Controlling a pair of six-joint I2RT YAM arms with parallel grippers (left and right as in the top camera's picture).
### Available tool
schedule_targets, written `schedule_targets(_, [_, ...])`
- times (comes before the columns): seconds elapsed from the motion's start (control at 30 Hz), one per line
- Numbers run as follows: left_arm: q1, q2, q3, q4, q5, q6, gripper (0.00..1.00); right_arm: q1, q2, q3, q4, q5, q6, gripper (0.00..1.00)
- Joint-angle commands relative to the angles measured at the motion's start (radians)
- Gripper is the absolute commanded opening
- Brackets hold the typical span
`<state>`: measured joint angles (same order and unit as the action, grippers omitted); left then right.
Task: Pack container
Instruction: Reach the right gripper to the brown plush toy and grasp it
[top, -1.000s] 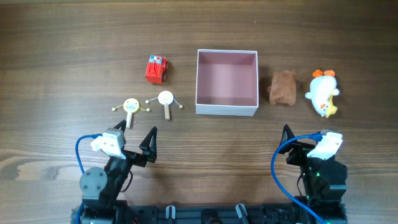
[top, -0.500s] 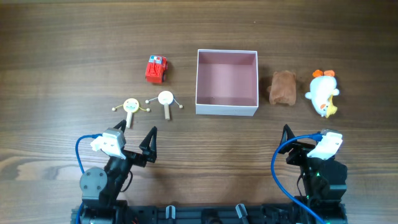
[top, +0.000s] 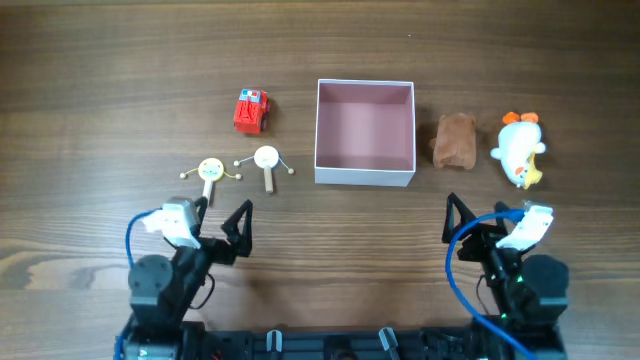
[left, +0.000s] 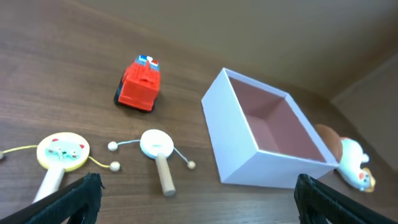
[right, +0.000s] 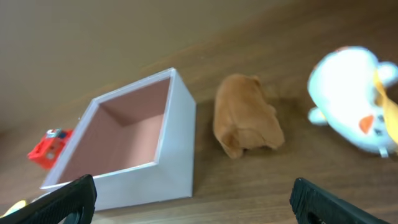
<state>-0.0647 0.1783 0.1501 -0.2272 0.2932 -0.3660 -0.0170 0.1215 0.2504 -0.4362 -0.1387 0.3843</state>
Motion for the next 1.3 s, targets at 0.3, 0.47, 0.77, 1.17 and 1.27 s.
schedule_targets(0.3, [0.003,0.709,0.799,-0.476,-0.214,0.098,1.00,-0.003,0.957,0.961,-0.498,-0.011,-0.264,0.99])
schedule_targets(0.47, [0.069,0.956,0.990,-0.603,-0.216,0.098,1.00,-0.003,1.260,1.186,-0.566,-0.013,-0.305,1.00])
schedule_targets(0.77, [0.130,1.122,1.011,-0.657,-0.216,0.098,1.00,-0.003,1.608,1.195,-0.536,0.037,-0.312,0.99])
schedule_targets(1.17, [0.130,1.124,1.011,-0.665,-0.216,0.097,1.00,-0.003,1.907,1.195,-0.454,0.105,-0.251,0.93])
schedule_targets(1.27, [0.130,1.124,1.011,-0.665,-0.216,0.098,1.00,-0.003,1.934,1.195,-0.415,0.106,-0.250,0.63])
